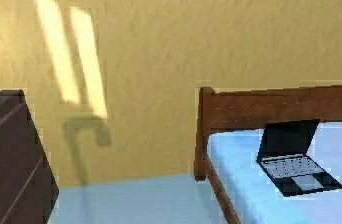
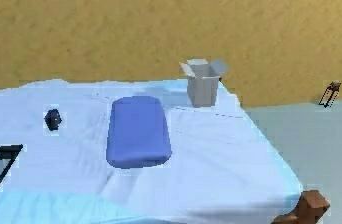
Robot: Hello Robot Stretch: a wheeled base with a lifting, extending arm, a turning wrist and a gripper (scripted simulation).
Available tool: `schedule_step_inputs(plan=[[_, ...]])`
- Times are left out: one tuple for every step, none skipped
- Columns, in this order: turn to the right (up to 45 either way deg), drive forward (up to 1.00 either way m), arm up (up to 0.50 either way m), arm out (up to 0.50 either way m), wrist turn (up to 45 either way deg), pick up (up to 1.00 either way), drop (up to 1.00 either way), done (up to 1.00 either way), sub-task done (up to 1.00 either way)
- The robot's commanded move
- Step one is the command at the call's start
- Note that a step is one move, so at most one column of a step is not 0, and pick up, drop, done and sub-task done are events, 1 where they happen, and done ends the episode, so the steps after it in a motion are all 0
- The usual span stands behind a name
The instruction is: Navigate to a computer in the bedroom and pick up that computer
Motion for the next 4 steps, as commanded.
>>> schedule_step_inputs(plan=[[-45.0, 0.00, 0.00, 0.00, 0.0, 0.00, 0.00, 0.00, 0.00], [45.0, 0.00, 0.00, 0.00, 0.0, 0.00, 0.00, 0.00, 0.00], [3.0, 0.00, 0.00, 0.00, 0.0, 0.00, 0.00, 0.00, 0.00], [0.0, 0.90, 0.00, 0.00, 0.0, 0.00, 0.00, 0.00, 0.00]])
